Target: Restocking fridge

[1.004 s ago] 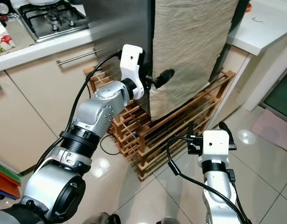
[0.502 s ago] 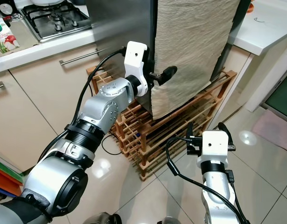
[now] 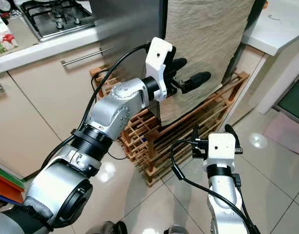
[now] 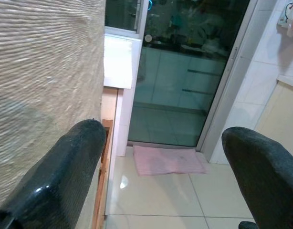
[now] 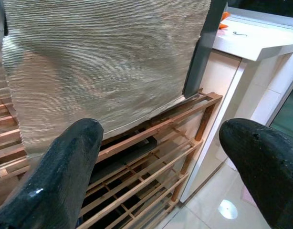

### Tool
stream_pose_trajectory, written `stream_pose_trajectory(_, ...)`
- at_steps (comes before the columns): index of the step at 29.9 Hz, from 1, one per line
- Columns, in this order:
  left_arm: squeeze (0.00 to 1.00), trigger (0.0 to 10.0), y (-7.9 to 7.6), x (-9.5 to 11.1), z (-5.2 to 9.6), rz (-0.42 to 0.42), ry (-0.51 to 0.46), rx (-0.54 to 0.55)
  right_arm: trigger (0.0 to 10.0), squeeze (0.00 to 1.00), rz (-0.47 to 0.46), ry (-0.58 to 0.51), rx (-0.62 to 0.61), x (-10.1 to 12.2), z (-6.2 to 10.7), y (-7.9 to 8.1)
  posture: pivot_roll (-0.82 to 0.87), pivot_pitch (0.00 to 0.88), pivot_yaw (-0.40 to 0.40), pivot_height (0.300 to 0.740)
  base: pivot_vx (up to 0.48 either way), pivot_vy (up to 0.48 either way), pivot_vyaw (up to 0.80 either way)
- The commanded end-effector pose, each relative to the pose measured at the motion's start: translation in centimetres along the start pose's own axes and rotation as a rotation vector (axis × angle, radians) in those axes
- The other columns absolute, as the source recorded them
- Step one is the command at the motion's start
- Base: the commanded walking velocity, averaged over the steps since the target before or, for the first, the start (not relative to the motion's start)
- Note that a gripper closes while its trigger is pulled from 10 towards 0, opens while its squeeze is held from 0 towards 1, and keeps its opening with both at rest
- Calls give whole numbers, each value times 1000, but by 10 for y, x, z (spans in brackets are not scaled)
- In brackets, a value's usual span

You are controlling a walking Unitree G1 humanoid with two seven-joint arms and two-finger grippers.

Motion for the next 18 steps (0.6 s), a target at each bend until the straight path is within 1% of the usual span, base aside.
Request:
stream_pose_trajectory(1, 0, 10000, -66, -1, -31, 105, -59, -187, 10000, 0, 3, 11, -1, -2, 0, 0, -211, 68, 62, 740, 0, 0, 0)
stream_pose_trajectory(2, 0, 10000, -44, -2, -18, 68, -64, -113, 10000, 0, -2, -3, -4, 0, -6, 0, -188, 30, 54, 740, 0, 0, 0)
stream_pose_trajectory(4, 0, 10000, -44, -2, -18, 68, -64, -113, 10000, 0, -2, -3, -4, 0, -6, 0, -188, 30, 54, 740, 0, 0, 0)
stream_pose_trajectory(5, 0, 10000, -13, 3, 9, -14, -105, 14, 10000, 0, -12, -25, 1, 4, -14, 3, -168, 4, 52, 740, 0, 0, 0)
stream_pose_trajectory(6, 0, 10000, -4, 5, 18, -30, -123, 49, 10000, 0, -15, -32, 3, 6, -17, 4, -160, 0, 52, 740, 0, 0, 0)
stream_pose_trajectory(7, 0, 10000, 2, 11, 31, -44, -153, 73, 10000, 0, -22, -46, 5, 9, -20, 5, -147, 0, 52, 740, 0, 0, 0)
stream_pose_trajectory(8, 0, 10000, 6, 14, 38, -50, -171, 85, 10000, 0, -26, -54, 6, 11, -21, 6, -143, 0, 53, 740, 0, 0, 0)
stream_pose_trajectory(9, 0, 10000, 6, 14, 38, -50, -171, 85, 10000, 0, -26, -54, 6, 11, -21, 6, -143, 0, 53, 740, 0, 0, 0)
stream_pose_trajectory(10, 0, 10000, 11, 16, 51, -59, -182, 99, 10000, 0, -28, -62, 8, 13, -23, 6, -129, 0, 50, 740, 0, 0, 0)
stream_pose_trajectory(11, 0, 10000, 11, 16, 51, -59, -182, 99, 10000, 0, -28, -62, 8, 13, -23, 6, -129, 0, 50, 740, 0, 0, 0)
stream_pose_trajectory(12, 0, 10000, 15, 17, 62, -67, -191, 114, 10000, 0, -30, -65, 10, 13, -23, 7, -114, 0, 48, 740, 0, 0, 0)
stream_pose_trajectory(13, 0, 10000, 25, 11, 78, -68, -174, 154, 10000, 0, -32, -63, 15, 11, -23, 9, -97, 0, 50, 740, 0, 0, 0)
stream_pose_trajectory(14, 0, 10000, 37, 1, 96, -71, -147, 218, 10000, 0, -34, -57, 22, 9, -22, 11, -80, 0, 54, 740, 0, 0, 0)
stream_pose_trajectory(15, 0, 10000, 44, -6, 106, -72, -127, 262, 10000, 0, -35, -53, 26, 6, -22, 12, -76, 0, 55, 740, 0, 0, 0)
stream_pose_trajectory(16, 0, 10000, 49, -12, 114, -80, -110, 298, 10000, 0, -36, -50, 29, 5, -22, 13, -76, 0, 55, 740, 0, 0, 0)
stream_pose_trajectory(17, 0, 10000, 57, -21, 123, -97, -89, 364, 10000, 0, -40, -50, 30, 5, -22, 14, -64, 0, 57, 740, 0, 0, 0)
stream_pose_trajectory(18, 0, 10000, 68, -34, 136, -124, -54, 460, 10000, 0, -50, -60, 38, 7, -24, 16, -54, 0, 57, 740, 0, 0, 0)
Point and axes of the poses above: a point about 5 cm out from each wrist's last joint towards the gripper, its own z axis pointing back from the gripper into the wrist, its own x axis along the axis of the wrist's last joint, y = z × x, the point moved 1 cm from there along -z, pointing out of the wrist towards the gripper, and after that the axes turned 6 degrees about z, right-handed, at the moved point
